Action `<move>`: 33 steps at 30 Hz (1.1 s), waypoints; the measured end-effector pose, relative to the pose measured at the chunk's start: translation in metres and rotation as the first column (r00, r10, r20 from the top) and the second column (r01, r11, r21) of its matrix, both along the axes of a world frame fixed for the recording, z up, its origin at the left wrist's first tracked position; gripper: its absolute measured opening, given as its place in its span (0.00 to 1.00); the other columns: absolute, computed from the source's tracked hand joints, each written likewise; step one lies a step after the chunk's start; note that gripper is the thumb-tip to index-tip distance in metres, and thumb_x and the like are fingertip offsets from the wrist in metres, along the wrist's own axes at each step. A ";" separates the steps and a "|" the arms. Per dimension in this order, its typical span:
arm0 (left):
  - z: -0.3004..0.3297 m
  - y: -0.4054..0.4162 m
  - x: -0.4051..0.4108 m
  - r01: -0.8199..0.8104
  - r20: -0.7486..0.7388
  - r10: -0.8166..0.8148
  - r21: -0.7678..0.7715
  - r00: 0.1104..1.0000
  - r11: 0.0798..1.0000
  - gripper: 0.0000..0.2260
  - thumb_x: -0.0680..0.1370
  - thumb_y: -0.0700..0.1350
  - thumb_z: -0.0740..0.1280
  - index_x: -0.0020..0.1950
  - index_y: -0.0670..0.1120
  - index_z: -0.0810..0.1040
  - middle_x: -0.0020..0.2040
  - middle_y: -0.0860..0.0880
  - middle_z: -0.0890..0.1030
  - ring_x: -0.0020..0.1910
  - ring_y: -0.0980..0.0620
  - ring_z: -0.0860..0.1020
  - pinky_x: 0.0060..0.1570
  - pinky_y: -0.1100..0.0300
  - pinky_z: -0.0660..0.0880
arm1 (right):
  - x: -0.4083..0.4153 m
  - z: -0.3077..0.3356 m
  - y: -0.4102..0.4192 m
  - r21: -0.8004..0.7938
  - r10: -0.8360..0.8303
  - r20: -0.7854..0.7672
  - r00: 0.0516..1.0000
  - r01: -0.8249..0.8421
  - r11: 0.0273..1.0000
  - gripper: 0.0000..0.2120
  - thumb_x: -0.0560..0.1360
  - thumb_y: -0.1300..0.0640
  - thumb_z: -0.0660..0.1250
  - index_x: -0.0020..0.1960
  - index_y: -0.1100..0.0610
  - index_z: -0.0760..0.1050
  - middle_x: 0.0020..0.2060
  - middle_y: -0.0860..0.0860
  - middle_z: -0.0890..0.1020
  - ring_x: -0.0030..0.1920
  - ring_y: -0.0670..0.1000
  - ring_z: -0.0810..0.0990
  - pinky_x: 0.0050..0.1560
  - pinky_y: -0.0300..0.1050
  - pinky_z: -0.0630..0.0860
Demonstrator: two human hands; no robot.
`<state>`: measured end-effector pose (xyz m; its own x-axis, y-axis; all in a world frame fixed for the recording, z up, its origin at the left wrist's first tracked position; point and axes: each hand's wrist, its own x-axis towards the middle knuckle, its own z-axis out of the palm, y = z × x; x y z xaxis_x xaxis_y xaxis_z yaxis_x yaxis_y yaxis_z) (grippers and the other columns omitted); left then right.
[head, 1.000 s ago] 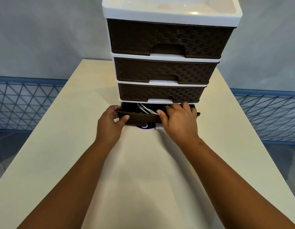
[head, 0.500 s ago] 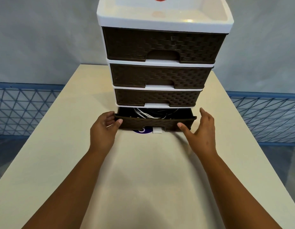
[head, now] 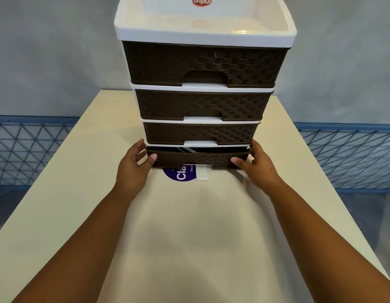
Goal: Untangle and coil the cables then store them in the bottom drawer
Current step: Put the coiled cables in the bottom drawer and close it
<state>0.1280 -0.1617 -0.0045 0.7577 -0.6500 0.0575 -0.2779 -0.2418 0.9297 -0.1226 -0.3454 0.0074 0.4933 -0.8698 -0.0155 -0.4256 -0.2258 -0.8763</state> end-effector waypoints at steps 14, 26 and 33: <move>0.004 -0.009 0.015 0.221 0.019 -0.223 0.063 0.975 0.973 0.24 0.79 0.49 0.66 0.75 0.51 0.64 0.71 0.53 0.70 0.66 0.54 0.70 0.60 0.56 0.73 | 0.001 0.004 -0.024 0.072 0.027 0.000 1.000 -0.027 0.997 0.31 0.71 0.53 0.75 0.70 0.51 0.69 0.60 0.45 0.76 0.57 0.48 0.76 0.53 0.42 0.74; 0.003 -0.015 0.019 0.127 0.022 -0.129 0.084 0.991 0.988 0.21 0.81 0.51 0.63 0.73 0.49 0.66 0.67 0.51 0.74 0.61 0.51 0.74 0.57 0.55 0.74 | 0.006 0.000 -0.034 0.044 -0.030 -0.008 1.000 0.030 0.999 0.26 0.70 0.51 0.76 0.66 0.52 0.73 0.53 0.45 0.79 0.47 0.44 0.79 0.52 0.41 0.73; 0.005 -0.013 0.012 0.131 0.039 -0.135 0.084 0.990 0.988 0.20 0.82 0.50 0.61 0.74 0.49 0.65 0.71 0.48 0.71 0.67 0.48 0.72 0.58 0.55 0.73 | 0.008 -0.003 -0.020 0.079 -0.069 0.046 0.997 0.065 0.995 0.27 0.72 0.52 0.74 0.68 0.53 0.70 0.56 0.45 0.77 0.53 0.49 0.79 0.58 0.47 0.75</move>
<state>0.1402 -0.1748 0.0006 0.6621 -0.7487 0.0321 -0.3529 -0.2738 0.8947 -0.1150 -0.3657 0.0048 0.4355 -0.8981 -0.0612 -0.3944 -0.1292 -0.9098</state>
